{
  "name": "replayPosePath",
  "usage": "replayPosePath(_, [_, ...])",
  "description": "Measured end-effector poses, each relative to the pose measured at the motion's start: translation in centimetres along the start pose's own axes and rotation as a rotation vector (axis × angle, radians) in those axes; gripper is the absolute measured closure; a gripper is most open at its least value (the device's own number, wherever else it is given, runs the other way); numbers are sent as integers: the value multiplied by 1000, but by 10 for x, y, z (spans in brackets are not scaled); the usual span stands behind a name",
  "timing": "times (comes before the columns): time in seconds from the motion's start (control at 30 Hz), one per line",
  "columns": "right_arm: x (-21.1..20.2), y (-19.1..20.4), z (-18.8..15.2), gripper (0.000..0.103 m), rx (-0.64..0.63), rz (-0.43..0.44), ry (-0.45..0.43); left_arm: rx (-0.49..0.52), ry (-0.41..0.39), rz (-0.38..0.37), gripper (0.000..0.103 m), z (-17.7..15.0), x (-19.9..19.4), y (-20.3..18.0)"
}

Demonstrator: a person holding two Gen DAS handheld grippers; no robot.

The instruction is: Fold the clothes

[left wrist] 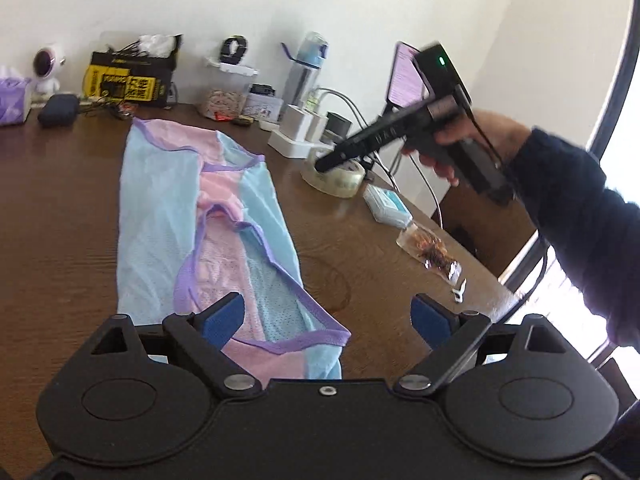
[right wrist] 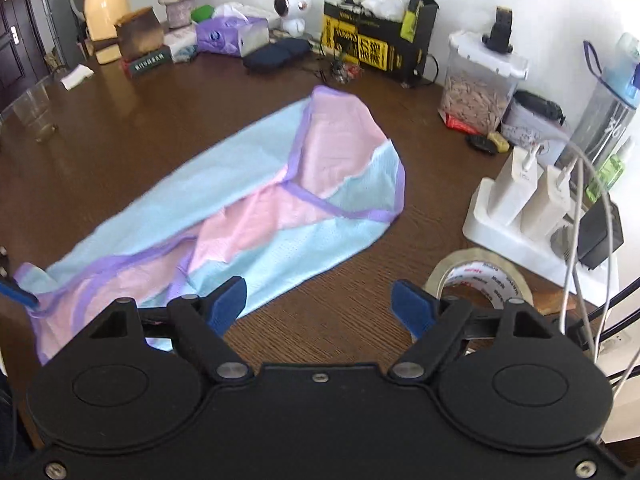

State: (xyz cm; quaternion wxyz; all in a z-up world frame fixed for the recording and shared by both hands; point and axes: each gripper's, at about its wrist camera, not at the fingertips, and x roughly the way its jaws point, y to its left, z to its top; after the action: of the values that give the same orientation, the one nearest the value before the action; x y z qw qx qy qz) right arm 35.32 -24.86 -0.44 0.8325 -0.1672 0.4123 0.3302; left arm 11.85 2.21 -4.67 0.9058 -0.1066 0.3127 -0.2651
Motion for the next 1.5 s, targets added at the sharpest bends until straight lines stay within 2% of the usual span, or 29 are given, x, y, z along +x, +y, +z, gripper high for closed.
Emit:
replayPosePath(0.03, [6, 0, -2, 19, -3, -6, 5, 14, 6, 61, 14, 1, 0, 0])
replayPosePath(0.1, [11, 1, -1, 19, 8, -8, -5, 120, 42, 184, 16, 1, 12, -15])
replayPosePath(0.13, [13, 1, 0, 19, 15, -11, -16, 171, 59, 218, 16, -1, 19, -25])
replayPosePath(0.17, [14, 1, 2, 19, 23, -15, -28, 220, 74, 245, 16, -2, 26, -34])
replayPosePath(0.3, [21, -4, 11, 19, 88, -37, -89, 426, 82, 271, 17, -10, 45, -70])
replayPosePath(0.37, [27, -9, 16, 19, 137, -56, -127, 486, 92, 319, 18, -16, 58, -80])
replayPosePath(0.4, [33, -11, 18, 19, 155, -74, -132, 513, 99, 347, 25, -19, 65, -84])
replayPosePath(0.57, [69, -29, 28, 35, 279, -89, -89, 469, 173, 342, 53, -24, 72, -78])
replayPosePath(0.63, [84, -37, 33, 42, 330, -86, -67, 441, 190, 336, 58, -24, 71, -74])
replayPosePath(0.7, [98, -48, 36, 50, 383, -70, -42, 425, 195, 330, 74, -24, 71, -72])
replayPosePath(0.8, [105, -52, 39, 59, 379, -94, -47, 434, 180, 306, 96, -26, 70, -73])
replayPosePath(0.87, [108, -50, 40, 81, 355, -99, -40, 438, 148, 291, 98, -27, 67, -74])
replayPosePath(0.9, [110, -49, 41, 97, 343, -100, -37, 424, 120, 279, 99, -26, 64, -73])
replayPosePath(0.97, [111, -43, 45, 97, 319, -120, -39, 379, 64, 264, 99, -23, 62, -76])
replayPosePath(1.07, [101, -37, 64, 97, 349, -91, -116, 254, -8, 262, 99, -18, 41, -69])
replayPosePath(1.17, [90, -21, 96, 97, 338, -49, -198, 19, -45, 269, 99, -18, 20, -43])
replayPosePath(1.2, [93, -10, 110, 97, 315, -36, -202, -49, -50, 278, 99, -19, 15, -35])
replayPosePath(1.3, [112, 24, 154, 97, 230, -18, -184, -151, -90, 304, 99, -31, 5, -25])
replayPosePath(1.37, [141, 41, 171, 97, 167, -60, -120, -179, -82, 304, 98, -34, 4, -22])
replayPosePath(1.4, [155, 49, 176, 92, 136, -89, -86, -187, -76, 304, 96, -34, 3, -20])
replayPosePath(1.43, [161, 54, 178, 78, 116, -109, -65, -193, -71, 302, 94, -35, 2, -19])
replayPosePath(1.47, [167, 58, 179, 74, 97, -129, -46, -195, -74, 300, 82, -34, -3, -19])
replayPosePath(1.5, [172, 63, 180, 71, 79, -148, -27, -188, -96, 300, 59, -34, -8, -21])
